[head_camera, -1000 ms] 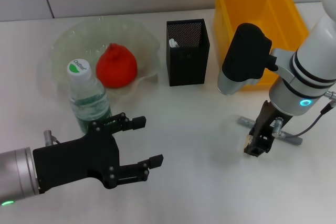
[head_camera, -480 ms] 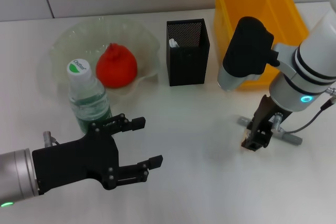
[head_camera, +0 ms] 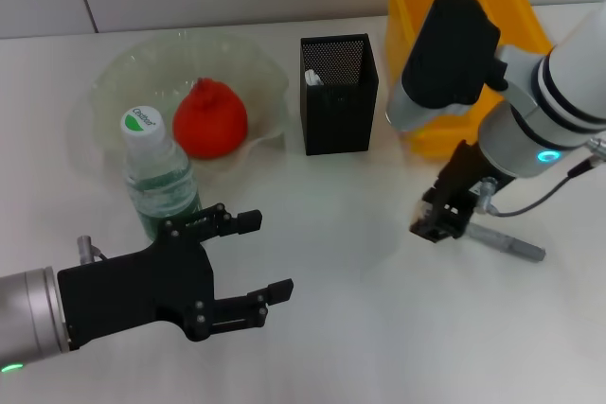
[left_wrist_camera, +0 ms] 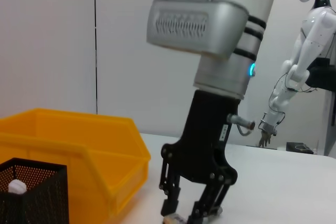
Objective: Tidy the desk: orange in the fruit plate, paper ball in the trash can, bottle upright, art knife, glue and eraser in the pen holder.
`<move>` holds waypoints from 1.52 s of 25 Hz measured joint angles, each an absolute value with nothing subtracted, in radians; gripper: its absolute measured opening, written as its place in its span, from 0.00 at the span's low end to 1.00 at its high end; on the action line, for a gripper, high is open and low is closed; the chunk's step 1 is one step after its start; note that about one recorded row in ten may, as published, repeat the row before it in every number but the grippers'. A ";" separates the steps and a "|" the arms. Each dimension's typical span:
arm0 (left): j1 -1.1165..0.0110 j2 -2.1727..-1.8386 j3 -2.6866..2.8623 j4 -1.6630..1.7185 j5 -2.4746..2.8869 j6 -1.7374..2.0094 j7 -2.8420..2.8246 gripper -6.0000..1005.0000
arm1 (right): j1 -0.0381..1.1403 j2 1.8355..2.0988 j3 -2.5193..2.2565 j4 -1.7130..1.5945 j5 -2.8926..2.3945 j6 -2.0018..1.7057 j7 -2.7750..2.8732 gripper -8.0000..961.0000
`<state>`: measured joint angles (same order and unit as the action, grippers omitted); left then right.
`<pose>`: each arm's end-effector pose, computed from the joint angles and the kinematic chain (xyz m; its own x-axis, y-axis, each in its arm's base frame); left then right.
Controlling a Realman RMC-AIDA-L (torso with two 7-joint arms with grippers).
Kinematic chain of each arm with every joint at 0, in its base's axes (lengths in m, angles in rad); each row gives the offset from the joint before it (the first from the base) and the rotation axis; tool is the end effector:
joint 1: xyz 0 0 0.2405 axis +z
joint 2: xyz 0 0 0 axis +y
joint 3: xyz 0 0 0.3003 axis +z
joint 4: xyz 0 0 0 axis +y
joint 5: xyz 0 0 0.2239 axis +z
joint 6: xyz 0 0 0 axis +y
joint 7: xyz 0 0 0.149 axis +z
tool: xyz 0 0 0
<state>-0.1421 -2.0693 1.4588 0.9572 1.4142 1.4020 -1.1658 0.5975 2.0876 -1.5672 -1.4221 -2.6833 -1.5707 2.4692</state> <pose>-0.2799 0.2740 -0.0680 0.8278 0.0847 0.5546 0.2145 -0.9612 -0.1734 0.1945 0.3765 -0.0462 0.7990 -0.4440 0.4056 -0.2835 -0.8729 -0.3971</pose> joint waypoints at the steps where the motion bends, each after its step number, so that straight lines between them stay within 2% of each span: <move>1: -0.143 -2.069 1.459 0.957 1.414 1.402 -1.166 0.80 | 0.597 2.088 -1.565 -1.435 -2.676 -1.568 2.470 0.41; 18: -0.147 -2.069 1.459 0.960 1.414 1.419 -1.156 0.80 | 0.581 2.087 -1.543 -1.587 -2.664 -1.413 2.499 0.41; 30: -0.149 -2.069 1.459 0.957 1.414 1.419 -1.155 0.80 | 0.482 2.083 -1.447 -1.700 -2.536 -1.291 2.453 0.41; 38: -0.149 -2.069 1.459 0.959 1.414 1.419 -1.155 0.80 | 0.452 2.083 -1.311 -1.659 -2.374 -1.268 2.326 0.41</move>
<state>-0.1488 -2.0694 1.4588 0.9594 1.4144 1.4192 -1.1550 0.4521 2.0831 -1.3110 -1.6586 -2.3738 -1.2681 2.3257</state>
